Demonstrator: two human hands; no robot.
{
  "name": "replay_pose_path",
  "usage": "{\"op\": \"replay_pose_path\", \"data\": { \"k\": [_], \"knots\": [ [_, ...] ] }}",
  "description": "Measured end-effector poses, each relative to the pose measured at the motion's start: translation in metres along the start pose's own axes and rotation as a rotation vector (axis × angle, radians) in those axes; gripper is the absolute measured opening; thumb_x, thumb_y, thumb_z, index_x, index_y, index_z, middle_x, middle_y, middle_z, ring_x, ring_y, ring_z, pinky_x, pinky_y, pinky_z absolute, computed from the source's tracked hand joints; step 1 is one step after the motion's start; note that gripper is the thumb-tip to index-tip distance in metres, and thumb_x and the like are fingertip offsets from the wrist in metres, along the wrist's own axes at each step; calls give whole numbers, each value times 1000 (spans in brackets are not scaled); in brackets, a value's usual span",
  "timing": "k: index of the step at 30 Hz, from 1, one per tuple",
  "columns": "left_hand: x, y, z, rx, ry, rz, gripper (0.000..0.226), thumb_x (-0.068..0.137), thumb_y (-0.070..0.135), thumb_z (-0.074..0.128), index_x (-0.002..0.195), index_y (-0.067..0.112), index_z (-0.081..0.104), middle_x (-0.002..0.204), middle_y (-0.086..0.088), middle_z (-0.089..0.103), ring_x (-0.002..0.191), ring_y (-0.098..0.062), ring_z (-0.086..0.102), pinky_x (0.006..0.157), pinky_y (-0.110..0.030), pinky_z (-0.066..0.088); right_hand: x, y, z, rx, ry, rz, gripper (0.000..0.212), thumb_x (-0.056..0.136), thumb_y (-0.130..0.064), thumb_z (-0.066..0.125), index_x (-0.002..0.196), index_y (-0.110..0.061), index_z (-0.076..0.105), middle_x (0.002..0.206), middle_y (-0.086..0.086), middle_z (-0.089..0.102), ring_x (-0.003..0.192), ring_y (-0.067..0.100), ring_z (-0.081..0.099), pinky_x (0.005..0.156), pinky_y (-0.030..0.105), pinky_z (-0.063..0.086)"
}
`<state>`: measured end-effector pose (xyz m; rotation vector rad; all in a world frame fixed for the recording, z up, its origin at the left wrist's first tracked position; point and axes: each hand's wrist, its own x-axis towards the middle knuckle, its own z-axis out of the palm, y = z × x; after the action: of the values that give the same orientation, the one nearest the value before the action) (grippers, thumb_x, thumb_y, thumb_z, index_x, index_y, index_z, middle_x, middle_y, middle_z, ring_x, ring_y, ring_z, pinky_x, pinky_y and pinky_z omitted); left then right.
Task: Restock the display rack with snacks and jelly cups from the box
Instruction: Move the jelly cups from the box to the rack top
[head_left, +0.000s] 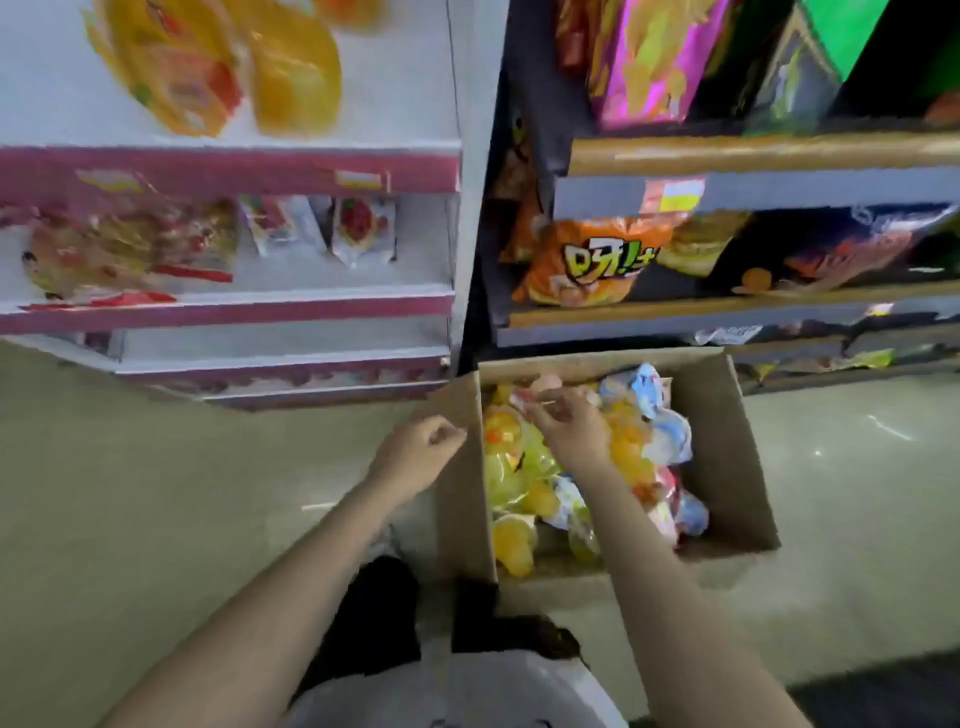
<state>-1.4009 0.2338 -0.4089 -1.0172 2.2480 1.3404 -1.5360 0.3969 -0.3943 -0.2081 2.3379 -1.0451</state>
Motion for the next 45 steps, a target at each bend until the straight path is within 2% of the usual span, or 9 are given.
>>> {"op": "replay_pose_path", "data": {
  "k": [5,11,19,25,30,33,37,41,45],
  "knots": [
    [14,-55,104,-20,-139,-208,40,91,53,61,117,23,63,110,-1,68,98,-23,66,85,-32,51,8,119,38,-75,-214,284,30,88,-31,74,107,-10,65,90,3,66,87,25,65,77,39,52],
    [15,-80,160,-127,10,-241,34,90,37,70,115,18,57,103,8,59,96,-17,60,84,-33,49,-7,198,72,-254,-489,479,55,89,-43,69,131,-11,51,124,11,60,109,28,60,81,27,42],
    [11,-83,170,-181,93,-247,35,91,35,69,119,16,58,99,6,60,90,-15,58,72,-24,41,-10,219,85,-124,-464,493,72,79,-28,81,135,-6,41,133,13,52,123,30,52,93,33,44],
    [-1,-68,168,-207,62,-307,42,91,45,66,66,11,64,62,-2,68,59,-17,67,72,-41,58,-25,201,41,298,-361,667,75,68,-27,82,131,-14,42,125,12,55,106,28,63,83,45,59],
    [-14,-25,167,-579,-275,-408,58,86,59,59,126,17,55,106,-5,69,96,-25,72,86,-47,59,-37,167,12,501,-314,538,68,82,-18,75,136,-17,35,116,8,59,95,17,65,66,25,56],
    [-7,-14,162,-916,-146,-402,67,76,62,62,134,31,48,124,1,64,108,-19,67,79,-40,60,-39,146,16,452,-454,359,97,74,-16,77,149,-38,21,122,8,60,107,20,64,79,29,57],
    [5,-23,141,-1024,64,-377,15,96,43,58,102,30,61,89,6,74,86,-16,70,75,-36,57,-32,117,27,347,-574,243,57,87,-5,71,131,-32,48,103,-1,67,87,1,65,67,10,48],
    [7,-54,123,-1077,158,-453,68,69,61,72,123,22,58,107,-13,73,87,-34,72,68,-43,58,-7,121,36,360,-400,269,24,90,-14,70,115,-17,69,99,14,72,90,19,67,80,24,53],
    [10,-74,123,-1097,322,-503,78,60,63,76,126,28,52,109,-7,73,87,-30,74,75,-43,58,24,153,69,195,-310,315,40,90,-24,72,128,-17,60,123,3,64,114,16,60,77,11,46]
  ]
}}
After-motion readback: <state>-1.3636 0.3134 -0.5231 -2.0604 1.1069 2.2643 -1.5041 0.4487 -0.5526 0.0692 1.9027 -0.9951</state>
